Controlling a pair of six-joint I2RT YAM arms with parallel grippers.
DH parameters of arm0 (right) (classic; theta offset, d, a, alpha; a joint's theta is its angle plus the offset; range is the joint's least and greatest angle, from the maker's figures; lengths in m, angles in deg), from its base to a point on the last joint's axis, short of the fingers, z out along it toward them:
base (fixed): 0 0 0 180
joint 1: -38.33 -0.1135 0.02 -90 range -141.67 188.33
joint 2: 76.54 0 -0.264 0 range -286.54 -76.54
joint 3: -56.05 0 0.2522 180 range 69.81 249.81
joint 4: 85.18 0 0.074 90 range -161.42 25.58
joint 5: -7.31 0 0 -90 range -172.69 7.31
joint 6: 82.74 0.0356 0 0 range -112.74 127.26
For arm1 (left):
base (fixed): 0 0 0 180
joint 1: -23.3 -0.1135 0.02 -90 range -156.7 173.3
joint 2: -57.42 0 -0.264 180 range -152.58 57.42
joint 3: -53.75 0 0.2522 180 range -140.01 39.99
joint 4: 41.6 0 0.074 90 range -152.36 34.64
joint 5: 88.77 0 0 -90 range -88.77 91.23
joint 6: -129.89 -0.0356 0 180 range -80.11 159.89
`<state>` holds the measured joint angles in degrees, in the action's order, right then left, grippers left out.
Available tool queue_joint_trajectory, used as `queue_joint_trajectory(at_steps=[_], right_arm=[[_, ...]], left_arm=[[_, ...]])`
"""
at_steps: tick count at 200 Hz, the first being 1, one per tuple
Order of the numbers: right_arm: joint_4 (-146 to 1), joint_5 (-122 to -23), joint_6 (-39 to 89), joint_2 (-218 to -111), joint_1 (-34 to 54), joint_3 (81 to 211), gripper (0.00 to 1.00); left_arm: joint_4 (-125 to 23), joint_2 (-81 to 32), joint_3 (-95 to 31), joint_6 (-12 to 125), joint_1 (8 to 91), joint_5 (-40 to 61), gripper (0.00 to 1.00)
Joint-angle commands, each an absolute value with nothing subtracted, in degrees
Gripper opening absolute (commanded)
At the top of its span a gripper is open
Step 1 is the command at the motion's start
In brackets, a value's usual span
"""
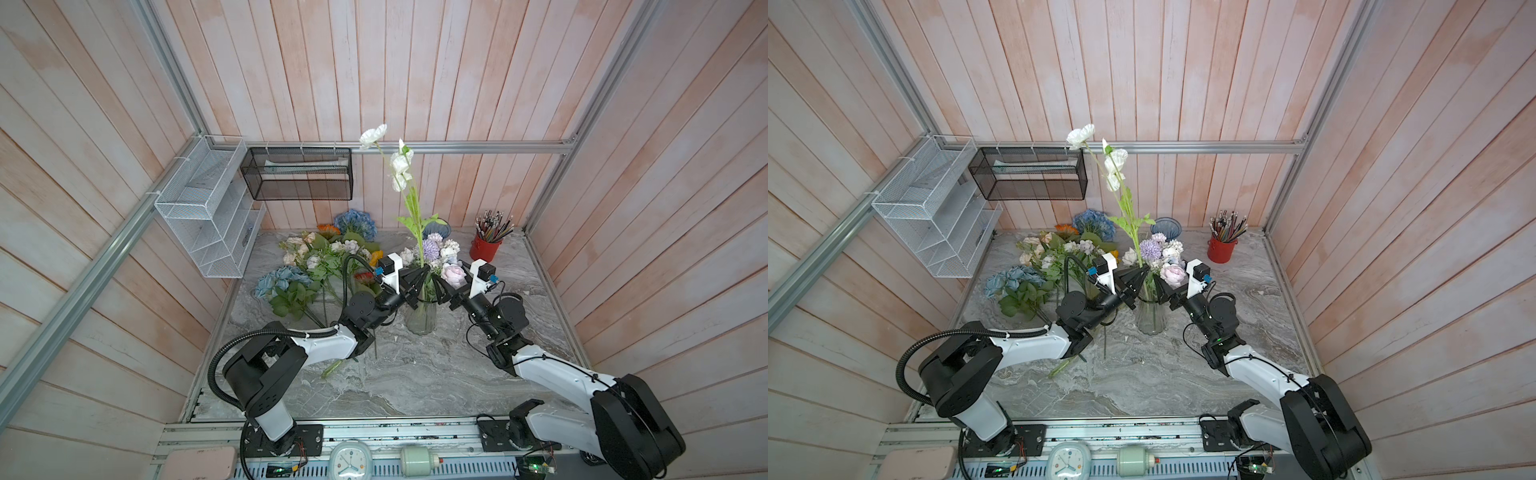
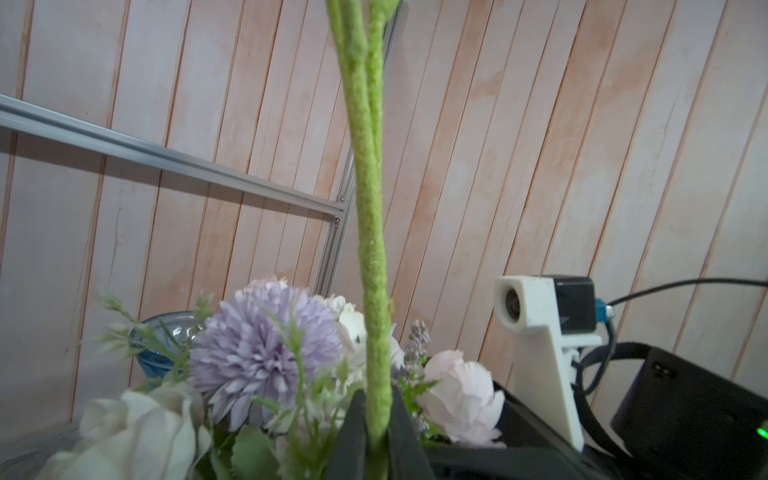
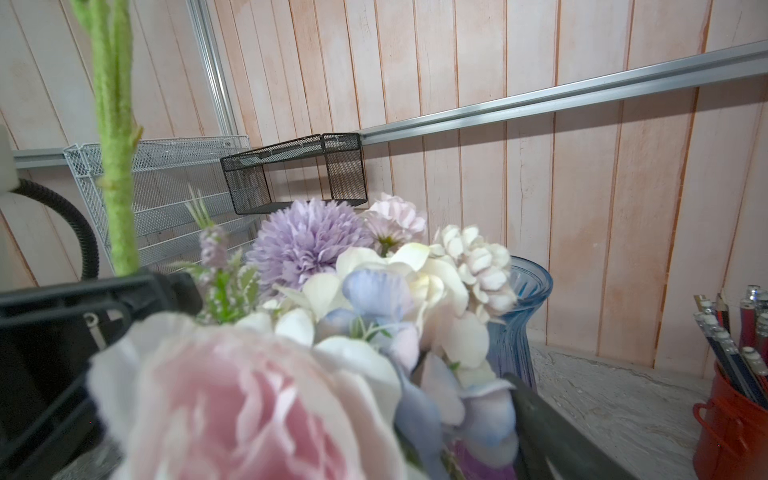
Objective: Arrange the flowers into the vase
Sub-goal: 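Carry the white flower over the clear vase and lower stems in with left gripper, then open left gripper to release the white flower into the vase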
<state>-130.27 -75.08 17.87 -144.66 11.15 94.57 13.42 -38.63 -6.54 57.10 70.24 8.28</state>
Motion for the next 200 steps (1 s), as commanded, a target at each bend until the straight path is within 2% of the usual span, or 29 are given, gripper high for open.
queue_joint_trajectory(at_steps=[1,47,66,89,172,200], right_arm=[[-132.1,-74.8,18.8,-143.6,11.4,93.6,0.98],[-131.0,-74.3,18.7,-143.4,11.4,93.7,0.98],[-130.4,-73.8,18.8,-142.9,11.4,93.6,0.97],[-129.0,-73.6,18.6,-142.2,11.3,93.4,0.97],[-127.9,-73.7,18.8,-141.3,11.3,93.1,0.97],[-127.0,-73.3,18.7,-141.1,11.4,93.2,0.97]], left_arm=[[10.2,-37.7,-4.0,56.2,71.0,7.7,0.25],[5.7,-35.4,-3.5,55.5,71.1,7.3,0.64],[3.3,-33.7,-3.7,55.5,71.2,7.1,0.77],[-2.1,-30.1,-3.9,55.3,71.2,6.9,1.00],[-36.3,-11.3,-1.7,52.2,71.2,4.9,1.00],[-40.1,-7.9,0.4,50.8,71.2,5.8,1.00]])
